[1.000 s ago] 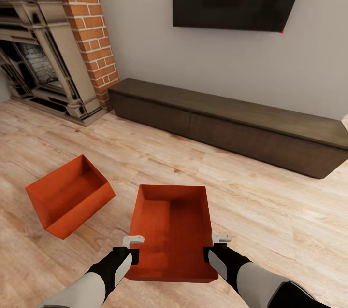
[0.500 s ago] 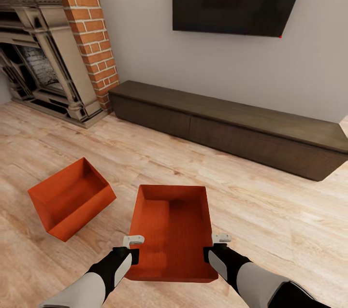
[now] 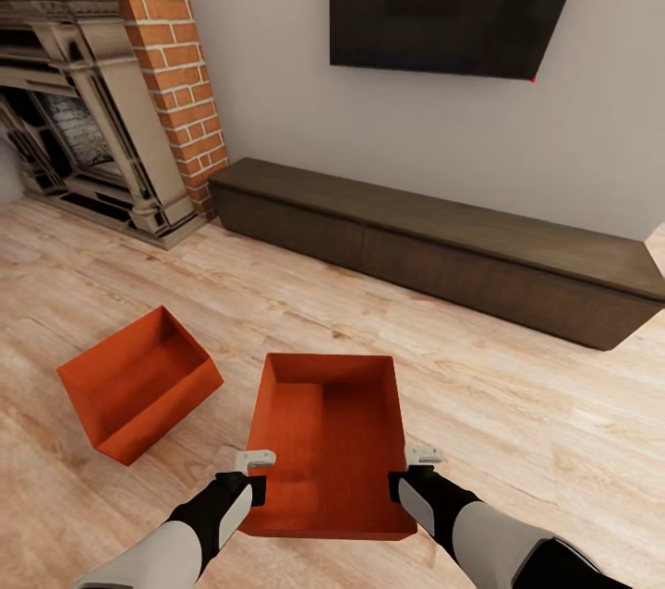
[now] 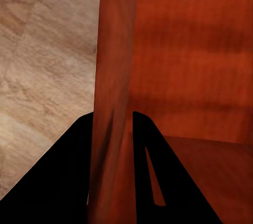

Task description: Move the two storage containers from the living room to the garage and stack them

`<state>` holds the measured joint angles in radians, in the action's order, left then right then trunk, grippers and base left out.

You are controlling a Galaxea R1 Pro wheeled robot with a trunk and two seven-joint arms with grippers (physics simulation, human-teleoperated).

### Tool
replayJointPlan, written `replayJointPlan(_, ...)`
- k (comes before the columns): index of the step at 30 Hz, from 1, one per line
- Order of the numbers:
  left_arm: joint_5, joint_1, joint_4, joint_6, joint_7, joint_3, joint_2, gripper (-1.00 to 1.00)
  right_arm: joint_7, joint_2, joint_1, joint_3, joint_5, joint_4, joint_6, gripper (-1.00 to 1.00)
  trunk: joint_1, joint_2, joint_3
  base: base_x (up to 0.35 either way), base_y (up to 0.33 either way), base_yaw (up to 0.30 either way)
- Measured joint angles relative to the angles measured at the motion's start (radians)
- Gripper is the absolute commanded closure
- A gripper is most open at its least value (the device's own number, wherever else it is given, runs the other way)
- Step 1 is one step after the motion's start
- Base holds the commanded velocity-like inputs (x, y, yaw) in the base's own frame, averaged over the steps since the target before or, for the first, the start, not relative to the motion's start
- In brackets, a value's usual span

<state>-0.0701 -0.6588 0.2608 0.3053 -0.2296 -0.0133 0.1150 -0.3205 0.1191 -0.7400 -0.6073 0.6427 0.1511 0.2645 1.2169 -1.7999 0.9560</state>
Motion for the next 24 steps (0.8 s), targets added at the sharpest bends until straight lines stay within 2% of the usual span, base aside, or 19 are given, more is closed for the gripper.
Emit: replayJointPlan(24, 0.0, 0.0, 0.0, 0.0, 0.0, 0.002, 0.0, 1.0, 0.0, 0.0, -0.001, 0.0, -0.003, 0.001, 0.003, 1.0, -0.092, 0.168, -0.075, 0.0, 0.0, 0.0)
